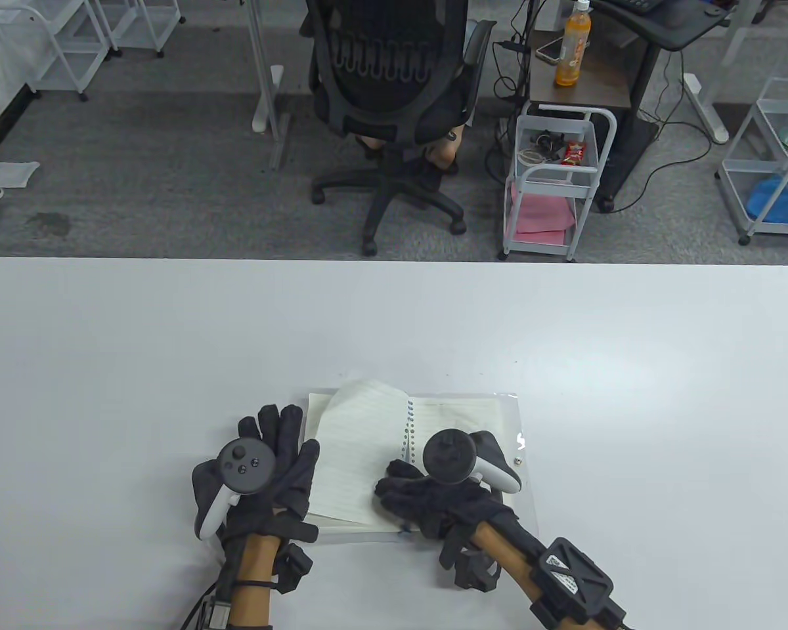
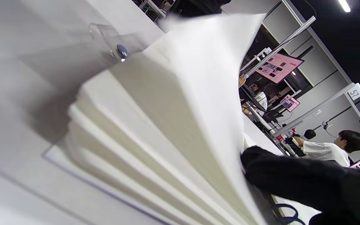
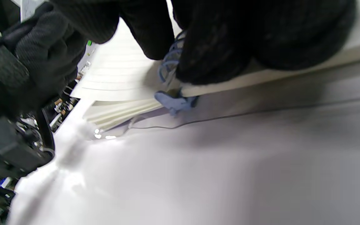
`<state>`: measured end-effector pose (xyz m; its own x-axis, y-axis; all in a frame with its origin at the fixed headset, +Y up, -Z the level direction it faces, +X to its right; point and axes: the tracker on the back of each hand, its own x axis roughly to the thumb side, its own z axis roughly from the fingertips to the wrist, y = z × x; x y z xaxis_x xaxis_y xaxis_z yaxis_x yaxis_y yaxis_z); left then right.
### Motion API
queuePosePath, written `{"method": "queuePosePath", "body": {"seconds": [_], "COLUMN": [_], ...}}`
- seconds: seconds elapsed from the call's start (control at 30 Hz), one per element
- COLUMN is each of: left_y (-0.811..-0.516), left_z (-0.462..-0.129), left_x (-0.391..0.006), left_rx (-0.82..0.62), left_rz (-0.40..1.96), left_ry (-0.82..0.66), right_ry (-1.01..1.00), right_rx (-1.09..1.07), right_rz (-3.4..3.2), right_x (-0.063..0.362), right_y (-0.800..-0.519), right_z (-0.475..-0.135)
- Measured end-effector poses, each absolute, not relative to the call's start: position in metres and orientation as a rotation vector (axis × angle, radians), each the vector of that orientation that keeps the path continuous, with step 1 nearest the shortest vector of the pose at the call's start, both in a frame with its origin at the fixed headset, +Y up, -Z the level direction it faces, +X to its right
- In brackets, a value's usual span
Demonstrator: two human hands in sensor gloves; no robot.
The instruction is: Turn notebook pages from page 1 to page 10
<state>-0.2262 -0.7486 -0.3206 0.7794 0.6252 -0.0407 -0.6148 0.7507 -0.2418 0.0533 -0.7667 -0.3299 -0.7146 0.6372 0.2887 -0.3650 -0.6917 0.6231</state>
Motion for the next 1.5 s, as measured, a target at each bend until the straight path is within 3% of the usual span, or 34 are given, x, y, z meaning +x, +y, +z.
{"method": "queuePosePath", "body": {"seconds": [0.2, 0.37, 0.7, 1.0, 1.5], "left_y": [-0.75, -0.75, -0.751, -0.753, -0.755], "left_z": [-0.321, -0.321, -0.321, -0.322, -0.322], "left_x": [-0.225, -0.223, -0.221, -0.218, -0.216], "left_rx": [-0.257, -0.262, -0.273, -0.289, -0.306], "left_rz": [0.67, 0.659, 0.649, 0.63, 0.62], "left_ry": [-0.045, -0.05, -0.053, -0.052, -0.049], "right_ry": [0.723, 0.589, 0.502, 0.47, 0.489], "right_rx": [0.687, 0.589, 0.146, -0.145, -0.163], "right_rz": [2.323, 2.219, 2.489, 2.686, 2.681], "right_x": [0.055, 0.076, 0.144, 0.168, 0.169], "right_y": [-0.764, -0.756, -0.773, -0.785, -0.786], "right_z": [-0.332, -0.344, -0.378, -0.392, -0.396]}}
